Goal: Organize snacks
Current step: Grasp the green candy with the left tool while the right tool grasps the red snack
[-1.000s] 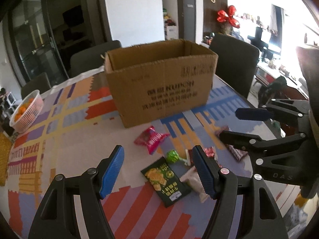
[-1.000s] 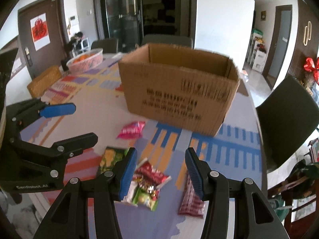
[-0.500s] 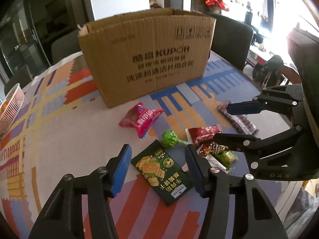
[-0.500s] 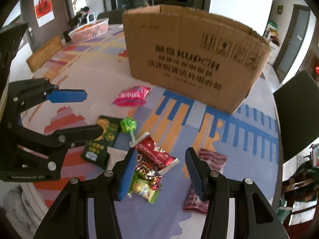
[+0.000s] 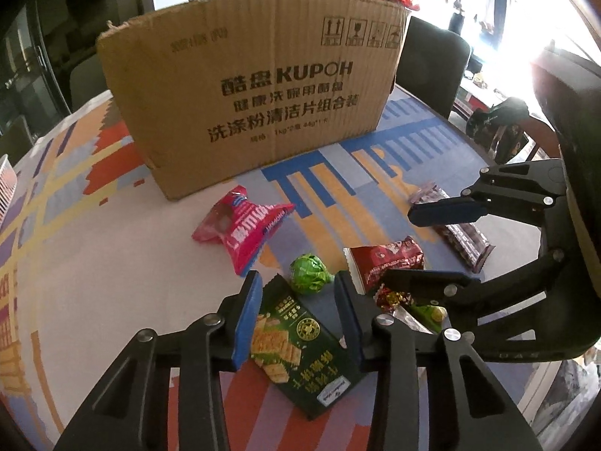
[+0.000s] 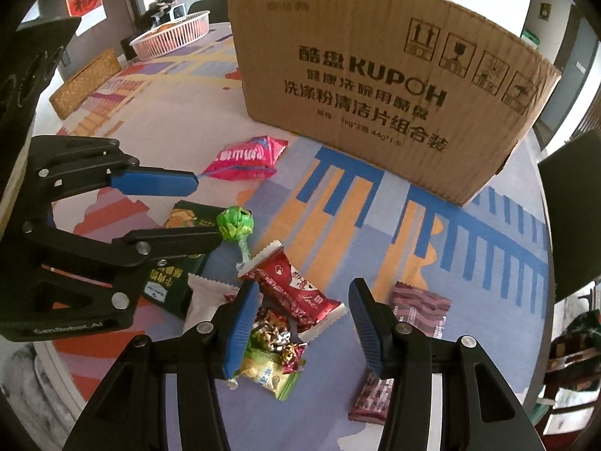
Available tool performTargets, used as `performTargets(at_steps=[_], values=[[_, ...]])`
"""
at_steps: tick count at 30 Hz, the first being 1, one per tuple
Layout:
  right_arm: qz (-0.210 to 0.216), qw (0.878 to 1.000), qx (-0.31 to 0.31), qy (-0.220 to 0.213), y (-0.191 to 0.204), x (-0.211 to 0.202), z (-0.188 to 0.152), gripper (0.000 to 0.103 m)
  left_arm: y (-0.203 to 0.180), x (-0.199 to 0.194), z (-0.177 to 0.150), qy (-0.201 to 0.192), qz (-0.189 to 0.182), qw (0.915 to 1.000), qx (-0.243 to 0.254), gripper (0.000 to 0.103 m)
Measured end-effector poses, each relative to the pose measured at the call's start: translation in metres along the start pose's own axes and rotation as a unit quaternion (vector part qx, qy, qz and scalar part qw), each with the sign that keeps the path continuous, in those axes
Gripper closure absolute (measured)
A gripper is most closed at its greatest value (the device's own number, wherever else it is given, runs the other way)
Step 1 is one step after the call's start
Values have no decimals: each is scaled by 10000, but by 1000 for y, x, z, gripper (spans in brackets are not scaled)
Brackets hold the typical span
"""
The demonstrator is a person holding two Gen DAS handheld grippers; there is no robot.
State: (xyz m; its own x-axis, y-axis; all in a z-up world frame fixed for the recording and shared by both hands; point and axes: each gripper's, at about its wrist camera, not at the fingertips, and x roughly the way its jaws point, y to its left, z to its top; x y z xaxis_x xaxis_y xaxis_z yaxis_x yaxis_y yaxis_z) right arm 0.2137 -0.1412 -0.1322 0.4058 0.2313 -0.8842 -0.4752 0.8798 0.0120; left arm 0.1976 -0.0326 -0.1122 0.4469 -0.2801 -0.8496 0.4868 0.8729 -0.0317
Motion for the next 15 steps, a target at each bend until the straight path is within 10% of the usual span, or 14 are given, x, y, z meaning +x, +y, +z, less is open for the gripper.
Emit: performTargets(at_steps=[15], values=[[36, 9994, 301, 156, -16, 24, 7, 56, 5, 25, 10, 71, -207, 9994, -257, 70]])
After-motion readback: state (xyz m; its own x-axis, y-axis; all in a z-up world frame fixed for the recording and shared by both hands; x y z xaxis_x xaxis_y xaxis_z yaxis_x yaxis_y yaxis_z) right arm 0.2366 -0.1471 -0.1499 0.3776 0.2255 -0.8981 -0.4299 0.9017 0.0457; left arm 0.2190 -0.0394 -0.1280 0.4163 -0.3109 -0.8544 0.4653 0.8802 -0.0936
